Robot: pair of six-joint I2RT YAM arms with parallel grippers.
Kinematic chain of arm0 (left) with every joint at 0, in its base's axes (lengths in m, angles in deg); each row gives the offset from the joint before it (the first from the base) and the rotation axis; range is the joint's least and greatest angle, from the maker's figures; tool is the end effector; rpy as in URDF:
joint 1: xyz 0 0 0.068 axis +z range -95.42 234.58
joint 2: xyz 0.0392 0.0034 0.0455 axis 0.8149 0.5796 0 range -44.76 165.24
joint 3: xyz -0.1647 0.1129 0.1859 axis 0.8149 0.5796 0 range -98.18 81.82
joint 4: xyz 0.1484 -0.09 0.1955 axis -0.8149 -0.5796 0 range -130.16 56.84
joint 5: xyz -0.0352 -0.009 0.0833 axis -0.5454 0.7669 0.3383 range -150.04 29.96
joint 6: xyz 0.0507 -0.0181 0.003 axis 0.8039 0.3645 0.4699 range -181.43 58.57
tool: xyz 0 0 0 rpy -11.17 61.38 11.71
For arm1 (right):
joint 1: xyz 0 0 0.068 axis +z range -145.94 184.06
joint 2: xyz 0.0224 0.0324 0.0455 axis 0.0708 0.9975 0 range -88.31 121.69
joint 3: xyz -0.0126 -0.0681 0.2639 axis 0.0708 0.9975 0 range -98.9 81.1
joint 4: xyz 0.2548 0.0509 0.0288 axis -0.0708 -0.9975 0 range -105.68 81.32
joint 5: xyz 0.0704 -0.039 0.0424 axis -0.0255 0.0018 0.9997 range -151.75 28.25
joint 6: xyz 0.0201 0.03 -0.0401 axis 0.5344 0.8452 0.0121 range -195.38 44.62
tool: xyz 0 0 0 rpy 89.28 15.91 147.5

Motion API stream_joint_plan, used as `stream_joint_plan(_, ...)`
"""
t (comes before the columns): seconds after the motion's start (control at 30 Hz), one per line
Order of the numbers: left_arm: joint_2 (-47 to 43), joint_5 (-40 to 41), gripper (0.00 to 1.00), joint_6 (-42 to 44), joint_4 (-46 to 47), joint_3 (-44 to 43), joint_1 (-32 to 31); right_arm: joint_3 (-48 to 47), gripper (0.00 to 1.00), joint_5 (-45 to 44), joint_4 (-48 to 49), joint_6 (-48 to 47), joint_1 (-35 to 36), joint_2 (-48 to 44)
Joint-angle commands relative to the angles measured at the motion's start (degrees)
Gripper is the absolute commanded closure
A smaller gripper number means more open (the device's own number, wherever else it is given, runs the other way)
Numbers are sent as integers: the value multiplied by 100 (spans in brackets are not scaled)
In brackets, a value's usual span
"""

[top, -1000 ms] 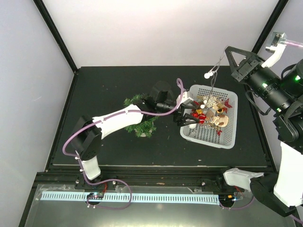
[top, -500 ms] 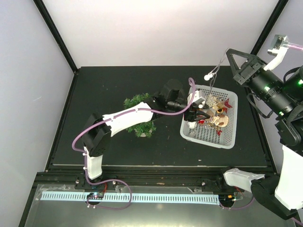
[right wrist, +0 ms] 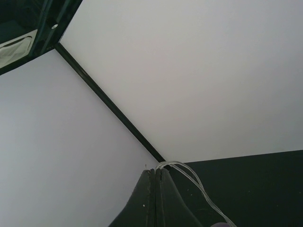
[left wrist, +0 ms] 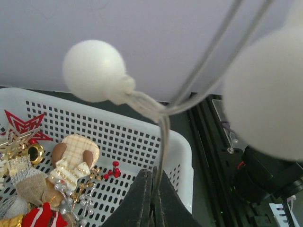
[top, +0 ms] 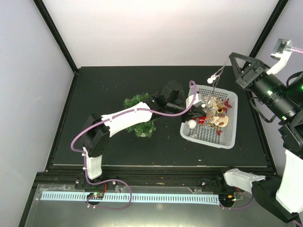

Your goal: Decorate the small christmas tree

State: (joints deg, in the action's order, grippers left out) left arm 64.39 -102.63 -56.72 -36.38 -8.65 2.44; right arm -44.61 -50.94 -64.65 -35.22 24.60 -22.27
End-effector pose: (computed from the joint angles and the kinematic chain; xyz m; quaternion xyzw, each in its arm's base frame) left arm 0.2577 -0.3706 0.3039 0.5463 0.5821 -0.4853 0.3567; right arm 0.0853 0.0390 0.6035 0.0483 0.6827 0.4226 0.5942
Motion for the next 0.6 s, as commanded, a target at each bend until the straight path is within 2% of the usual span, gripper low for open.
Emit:
stream_joint_plan(0.0, -514, 247, 99, 385, -530, -125, 6, -62, 99, -341, -117, -222, 8, -179)
stream_joint_plan(0.27, -1592, 1211, 99, 1364, -1688, -327, 98, 23, 99, -1010, -320, -493, 13, -511)
stream_joint_plan(0.47, -2037, 2448, 98, 1824, -1985, -185, 167, 561, 99, -1036, 380, -493, 12, -1148)
stream_joint_plan(0.57, -2050, 2646, 98, 1772, -2114, -224, 255, 856, 99, -1174, 797, -468, 12, -1504)
